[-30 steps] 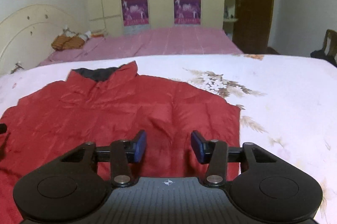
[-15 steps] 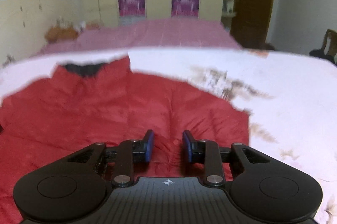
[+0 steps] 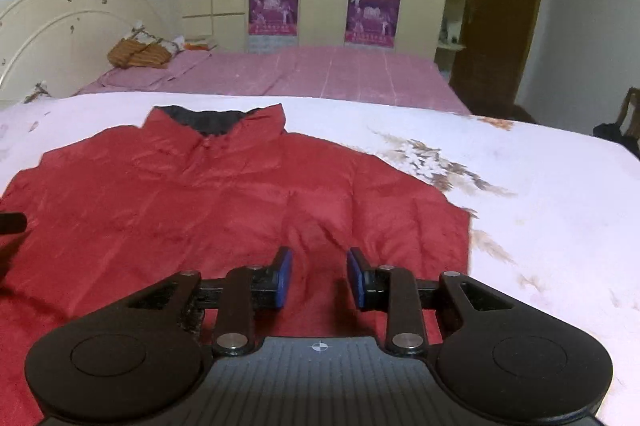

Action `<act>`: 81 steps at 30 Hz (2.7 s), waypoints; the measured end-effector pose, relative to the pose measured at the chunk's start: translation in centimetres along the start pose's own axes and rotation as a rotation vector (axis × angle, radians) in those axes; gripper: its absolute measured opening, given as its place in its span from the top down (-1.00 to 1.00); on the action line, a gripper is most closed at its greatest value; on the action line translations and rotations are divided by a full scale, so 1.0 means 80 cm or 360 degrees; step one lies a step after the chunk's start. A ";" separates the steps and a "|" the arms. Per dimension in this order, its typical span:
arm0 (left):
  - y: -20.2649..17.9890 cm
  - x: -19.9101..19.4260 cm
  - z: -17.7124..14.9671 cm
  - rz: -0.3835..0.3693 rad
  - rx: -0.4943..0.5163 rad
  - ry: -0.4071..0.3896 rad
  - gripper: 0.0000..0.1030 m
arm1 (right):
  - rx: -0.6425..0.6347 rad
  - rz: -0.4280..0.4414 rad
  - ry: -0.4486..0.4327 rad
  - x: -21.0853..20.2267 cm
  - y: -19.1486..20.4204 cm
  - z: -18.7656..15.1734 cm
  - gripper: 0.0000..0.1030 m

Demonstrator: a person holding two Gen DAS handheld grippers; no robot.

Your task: Fold large clothes

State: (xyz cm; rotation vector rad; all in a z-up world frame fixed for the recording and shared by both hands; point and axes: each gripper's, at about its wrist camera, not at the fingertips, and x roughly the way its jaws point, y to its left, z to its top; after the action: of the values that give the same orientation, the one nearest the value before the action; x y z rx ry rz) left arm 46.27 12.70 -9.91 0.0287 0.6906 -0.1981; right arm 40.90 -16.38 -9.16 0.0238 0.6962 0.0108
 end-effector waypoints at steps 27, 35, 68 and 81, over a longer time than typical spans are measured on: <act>0.005 -0.087 -0.082 0.0221 0.0044 0.0137 -1.00 | 0.0329 0.0129 -0.0066 -0.092 -0.070 -0.065 -0.81; 0.041 -0.178 -0.156 0.0089 -0.0260 0.0238 -0.53 | 0.0683 0.0260 0.0070 -0.195 -0.153 -0.156 -0.41; 0.053 -0.257 -0.266 -0.0316 -0.1183 0.0099 0.86 | 0.1224 0.0720 0.0172 -0.278 -0.186 -0.284 0.85; 0.052 -0.311 -0.184 -0.0391 -0.1249 -0.0305 0.88 | 0.1081 0.0831 -0.0096 -0.320 -0.189 -0.179 0.85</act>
State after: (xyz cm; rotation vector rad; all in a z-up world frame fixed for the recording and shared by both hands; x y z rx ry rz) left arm 19.06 22.40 -5.66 -0.8196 0.5414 -0.1515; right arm 12.12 -31.72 -4.09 0.8534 0.5909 0.2734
